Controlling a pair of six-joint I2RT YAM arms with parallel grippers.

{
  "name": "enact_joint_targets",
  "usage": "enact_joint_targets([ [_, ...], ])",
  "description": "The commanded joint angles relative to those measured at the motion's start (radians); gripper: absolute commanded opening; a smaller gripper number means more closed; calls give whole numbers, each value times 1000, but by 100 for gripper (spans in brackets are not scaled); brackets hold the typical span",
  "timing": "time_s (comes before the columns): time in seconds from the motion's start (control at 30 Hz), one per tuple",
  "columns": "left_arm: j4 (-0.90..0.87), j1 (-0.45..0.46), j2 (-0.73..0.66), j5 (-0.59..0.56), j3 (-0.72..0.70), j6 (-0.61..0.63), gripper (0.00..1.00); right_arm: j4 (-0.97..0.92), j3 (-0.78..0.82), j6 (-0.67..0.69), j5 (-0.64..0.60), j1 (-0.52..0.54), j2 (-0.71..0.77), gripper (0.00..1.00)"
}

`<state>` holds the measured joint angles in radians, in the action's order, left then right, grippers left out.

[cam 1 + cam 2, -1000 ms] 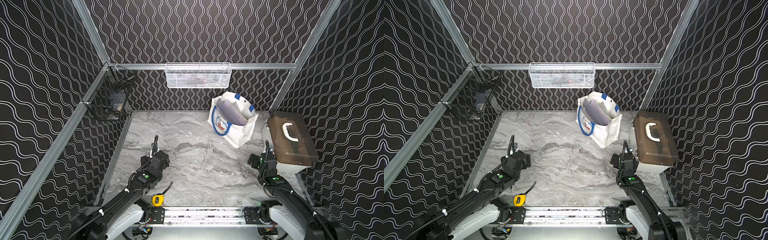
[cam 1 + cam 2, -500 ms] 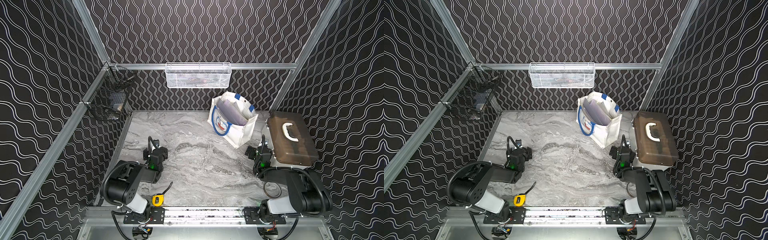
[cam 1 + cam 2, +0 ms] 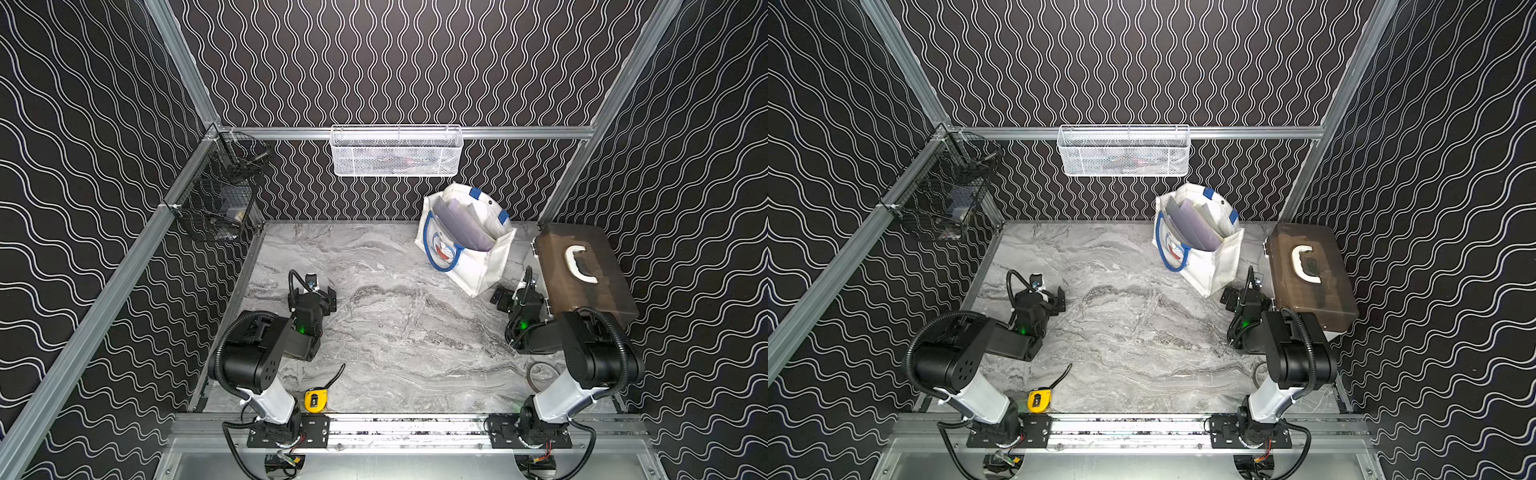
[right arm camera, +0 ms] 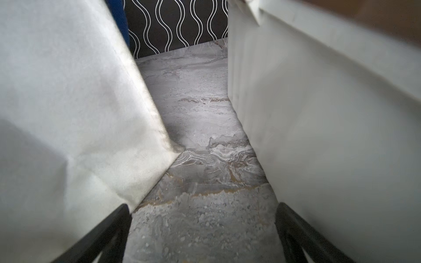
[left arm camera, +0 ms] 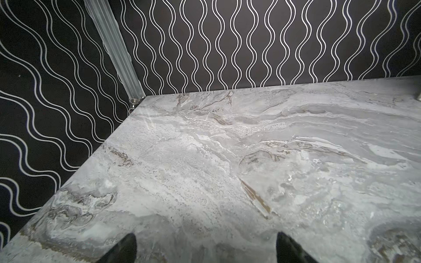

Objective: Put the pencil pouch into the canvas bag
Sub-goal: Reset both arms

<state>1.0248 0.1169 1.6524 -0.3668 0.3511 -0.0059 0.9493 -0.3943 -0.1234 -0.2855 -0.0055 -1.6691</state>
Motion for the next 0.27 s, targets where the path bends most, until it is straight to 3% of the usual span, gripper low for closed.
enact_joint_targets([
  [0.0, 53, 0, 4, 1, -3, -3, 99, 48, 0, -8, 5, 1, -3, 100],
  [0.23, 51, -10, 6, 24, 0, -3, 99, 49, 7, -9, 3, 1, 5, 100],
])
